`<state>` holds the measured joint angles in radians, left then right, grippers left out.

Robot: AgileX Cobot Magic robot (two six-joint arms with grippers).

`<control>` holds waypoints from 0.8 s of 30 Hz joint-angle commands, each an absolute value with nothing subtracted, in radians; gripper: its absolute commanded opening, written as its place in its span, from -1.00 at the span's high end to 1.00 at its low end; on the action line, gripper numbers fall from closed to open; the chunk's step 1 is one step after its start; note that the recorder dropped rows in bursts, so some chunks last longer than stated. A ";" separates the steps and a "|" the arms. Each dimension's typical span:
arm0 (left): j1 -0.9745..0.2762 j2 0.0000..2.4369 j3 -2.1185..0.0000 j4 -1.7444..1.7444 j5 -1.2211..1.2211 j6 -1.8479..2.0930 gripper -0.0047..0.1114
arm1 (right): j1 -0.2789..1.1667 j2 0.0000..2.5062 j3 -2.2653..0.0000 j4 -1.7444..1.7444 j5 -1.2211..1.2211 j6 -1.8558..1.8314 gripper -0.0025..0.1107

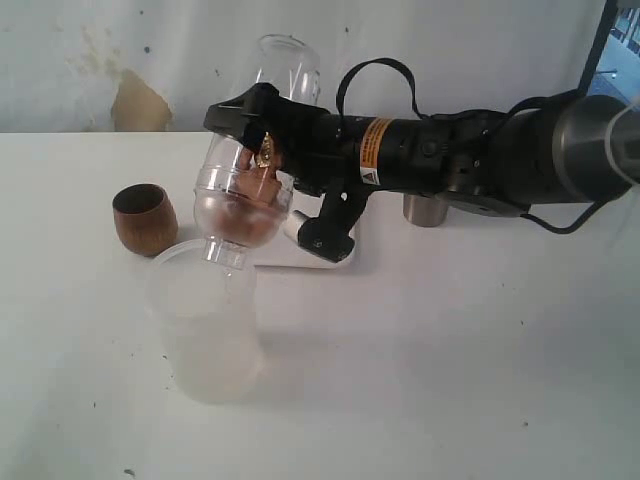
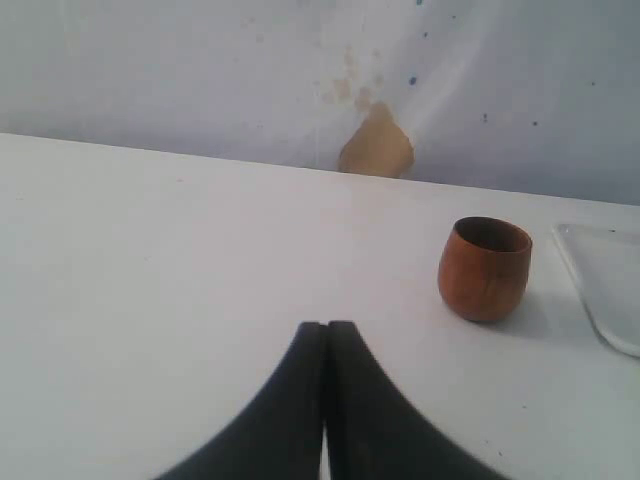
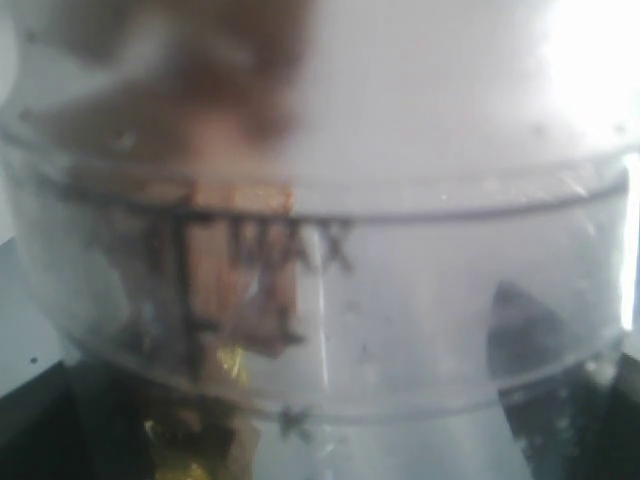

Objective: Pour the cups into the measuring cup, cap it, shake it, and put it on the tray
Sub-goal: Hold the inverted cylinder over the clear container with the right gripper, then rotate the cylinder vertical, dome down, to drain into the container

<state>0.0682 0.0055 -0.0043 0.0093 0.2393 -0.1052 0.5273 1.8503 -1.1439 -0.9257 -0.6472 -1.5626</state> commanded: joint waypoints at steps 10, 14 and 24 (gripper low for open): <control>0.068 0.000 0.000 0.008 0.233 -0.107 0.92 | 0.528 1.835 -1.155 -0.906 -0.697 -1.596 0.96; 0.068 0.000 0.000 0.008 0.233 -0.107 0.92 | 0.528 1.835 -1.155 -0.870 -0.726 -1.593 0.96; 0.068 0.000 0.000 0.008 0.233 -0.107 0.92 | 0.528 1.837 -1.155 -0.834 -0.742 -1.593 0.96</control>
<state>0.0682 0.0055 -0.0043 0.0093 0.2393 -0.1052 0.5273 1.8503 -1.1439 -0.8656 -0.7074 -1.5884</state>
